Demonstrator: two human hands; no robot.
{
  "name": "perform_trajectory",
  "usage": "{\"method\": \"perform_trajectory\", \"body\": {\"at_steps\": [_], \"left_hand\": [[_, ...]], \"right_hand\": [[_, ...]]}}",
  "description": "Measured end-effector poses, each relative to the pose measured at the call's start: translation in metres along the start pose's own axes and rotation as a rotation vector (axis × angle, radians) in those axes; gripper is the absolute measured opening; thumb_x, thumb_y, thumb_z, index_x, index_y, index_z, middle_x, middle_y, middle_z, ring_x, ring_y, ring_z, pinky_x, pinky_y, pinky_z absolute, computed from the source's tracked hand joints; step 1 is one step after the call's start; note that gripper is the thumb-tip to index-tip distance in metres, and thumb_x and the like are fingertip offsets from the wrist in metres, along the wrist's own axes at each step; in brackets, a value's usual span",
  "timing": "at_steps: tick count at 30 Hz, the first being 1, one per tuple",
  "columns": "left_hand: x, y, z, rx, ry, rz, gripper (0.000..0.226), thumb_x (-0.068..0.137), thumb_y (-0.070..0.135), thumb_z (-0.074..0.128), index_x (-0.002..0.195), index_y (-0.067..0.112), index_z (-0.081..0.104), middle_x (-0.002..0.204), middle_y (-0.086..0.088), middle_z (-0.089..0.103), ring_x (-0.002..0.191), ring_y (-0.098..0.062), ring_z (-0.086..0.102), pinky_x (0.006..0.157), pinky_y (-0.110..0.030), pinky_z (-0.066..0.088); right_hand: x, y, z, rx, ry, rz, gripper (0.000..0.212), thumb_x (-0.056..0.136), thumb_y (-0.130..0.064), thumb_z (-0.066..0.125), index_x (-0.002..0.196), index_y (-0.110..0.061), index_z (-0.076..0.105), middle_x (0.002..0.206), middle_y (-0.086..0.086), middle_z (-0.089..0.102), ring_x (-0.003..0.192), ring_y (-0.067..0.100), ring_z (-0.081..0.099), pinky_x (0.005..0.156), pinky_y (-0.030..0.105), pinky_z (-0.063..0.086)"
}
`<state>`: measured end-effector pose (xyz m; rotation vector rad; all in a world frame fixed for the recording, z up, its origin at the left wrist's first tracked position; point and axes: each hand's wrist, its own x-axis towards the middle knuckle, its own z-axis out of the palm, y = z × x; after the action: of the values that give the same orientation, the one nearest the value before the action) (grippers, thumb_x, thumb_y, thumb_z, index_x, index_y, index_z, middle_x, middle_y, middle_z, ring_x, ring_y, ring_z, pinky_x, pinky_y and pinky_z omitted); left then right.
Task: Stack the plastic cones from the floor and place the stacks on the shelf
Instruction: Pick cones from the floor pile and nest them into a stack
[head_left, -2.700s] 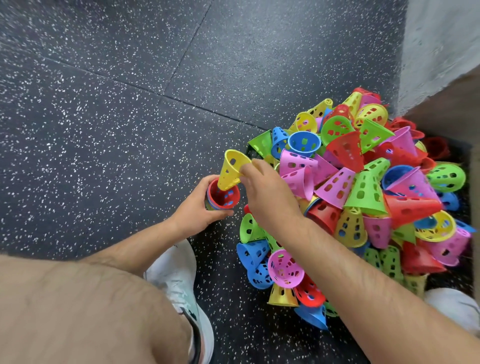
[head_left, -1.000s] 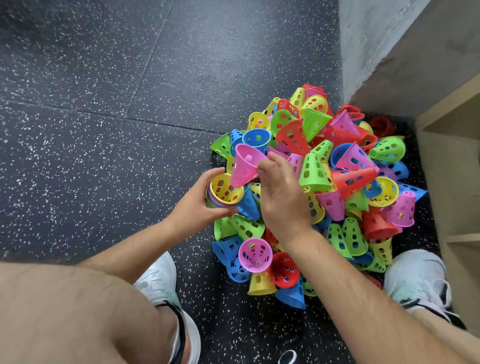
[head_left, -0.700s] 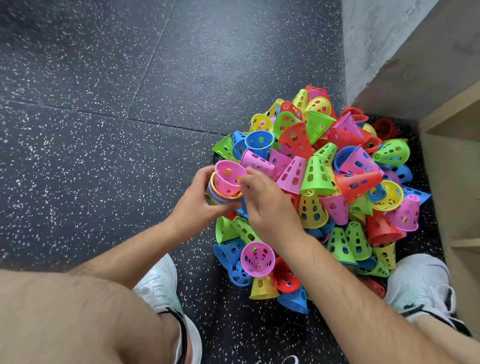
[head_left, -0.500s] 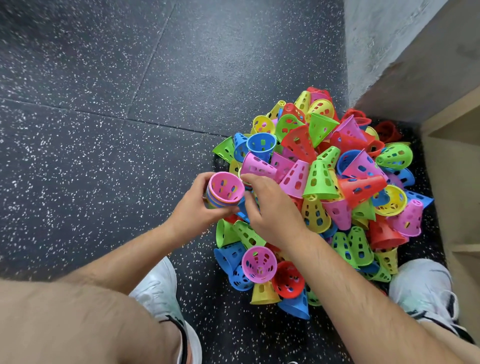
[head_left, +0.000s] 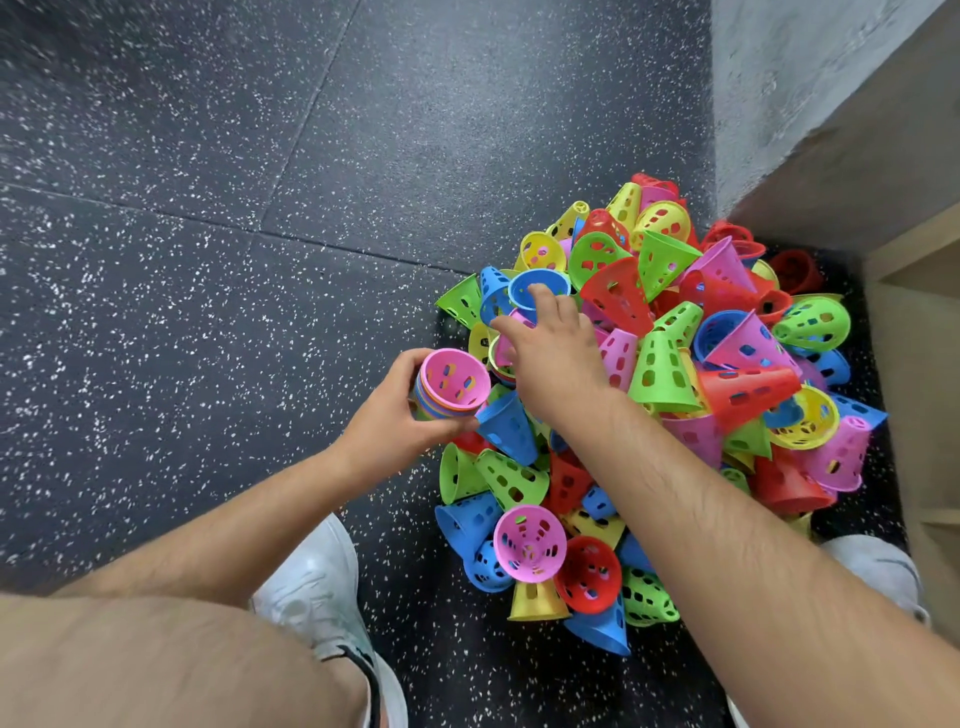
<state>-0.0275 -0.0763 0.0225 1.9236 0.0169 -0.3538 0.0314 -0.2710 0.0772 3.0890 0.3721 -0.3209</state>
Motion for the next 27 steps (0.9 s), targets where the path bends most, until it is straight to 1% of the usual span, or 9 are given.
{"method": "perform_trajectory", "body": {"at_steps": [5,9,11,15,17,18,20,23,27], "left_hand": [[-0.002,-0.001,-0.003,0.012,0.003,-0.008,0.073,0.071,0.035,0.096,0.129,0.036,0.051,0.116,0.029,0.065,0.107,-0.002,0.067,0.102,-0.034,0.052],[-0.002,-0.003,-0.004,0.022,0.000,-0.012,0.073,0.071,0.037,0.096,0.128,0.038,0.052,0.117,0.028,0.065,0.108,-0.002,0.067,0.103,-0.037,0.052],[-0.002,-0.002,-0.004,0.024,-0.003,-0.014,0.073,0.071,0.038,0.096,0.128,0.038,0.052,0.117,0.030,0.065,0.107,-0.001,0.066,0.102,-0.035,0.052],[-0.002,0.004,0.000,0.002,-0.002,-0.003,0.073,0.071,0.037,0.095,0.130,0.035,0.052,0.117,0.031,0.064,0.108,0.002,0.065,0.097,-0.025,0.050],[-0.001,0.008,0.002,-0.010,-0.003,0.008,0.072,0.072,0.035,0.095,0.131,0.034,0.053,0.117,0.031,0.064,0.109,0.003,0.065,0.095,-0.022,0.050],[-0.001,0.009,0.003,-0.018,-0.005,0.014,0.072,0.072,0.035,0.094,0.131,0.033,0.054,0.118,0.030,0.065,0.109,0.003,0.065,0.095,-0.022,0.050],[0.000,0.012,0.005,-0.037,-0.005,0.022,0.071,0.073,0.033,0.094,0.131,0.033,0.054,0.117,0.028,0.066,0.108,0.002,0.066,0.095,-0.023,0.051],[0.001,0.016,0.006,-0.059,0.000,0.041,0.072,0.071,0.037,0.096,0.130,0.033,0.054,0.117,0.025,0.067,0.108,-0.002,0.067,0.095,-0.028,0.054],[0.002,0.023,0.009,-0.116,0.001,0.052,0.069,0.065,0.048,0.085,0.125,0.037,0.054,0.116,0.022,0.068,0.103,-0.004,0.069,0.087,-0.023,0.056]], "right_hand": [[-0.006,0.001,0.000,0.087,0.075,-0.004,0.033,0.093,-0.008,0.057,0.122,-0.024,0.053,0.151,0.015,0.030,0.135,0.035,0.029,0.108,0.043,0.026],[-0.012,0.007,0.004,0.333,0.231,0.034,0.020,0.093,-0.006,0.059,0.109,-0.018,0.059,0.130,0.015,0.049,0.120,0.037,0.044,0.098,0.045,0.038],[-0.018,0.008,0.003,0.539,0.330,0.051,0.009,0.098,-0.014,0.057,0.106,-0.014,0.061,0.116,0.012,0.054,0.110,0.031,0.050,0.090,0.039,0.042],[-0.029,0.001,-0.007,0.775,0.422,-0.015,0.010,0.102,-0.017,0.055,0.106,-0.010,0.061,0.105,0.006,0.058,0.099,0.019,0.052,0.082,0.016,0.034],[-0.034,-0.003,-0.009,0.827,0.417,-0.078,0.008,0.102,-0.015,0.055,0.105,-0.010,0.060,0.104,0.005,0.057,0.096,0.015,0.052,0.083,0.011,0.035],[-0.036,-0.005,-0.009,0.845,0.406,-0.097,0.008,0.102,-0.015,0.055,0.105,-0.010,0.059,0.103,0.005,0.057,0.096,0.015,0.052,0.083,0.011,0.036],[-0.041,-0.008,-0.005,0.871,0.376,-0.123,0.008,0.102,-0.016,0.056,0.106,-0.010,0.059,0.103,0.004,0.058,0.098,0.016,0.054,0.086,0.016,0.038],[-0.049,-0.012,0.001,0.879,0.318,-0.136,0.009,0.101,-0.020,0.058,0.107,-0.013,0.059,0.110,0.004,0.060,0.116,0.021,0.056,0.097,0.030,0.044],[-0.058,-0.014,0.003,0.851,0.229,-0.121,0.014,0.099,-0.030,0.058,0.108,-0.020,0.058,0.102,-0.008,0.059,0.100,0.013,0.056,0.089,0.028,0.044]]}}
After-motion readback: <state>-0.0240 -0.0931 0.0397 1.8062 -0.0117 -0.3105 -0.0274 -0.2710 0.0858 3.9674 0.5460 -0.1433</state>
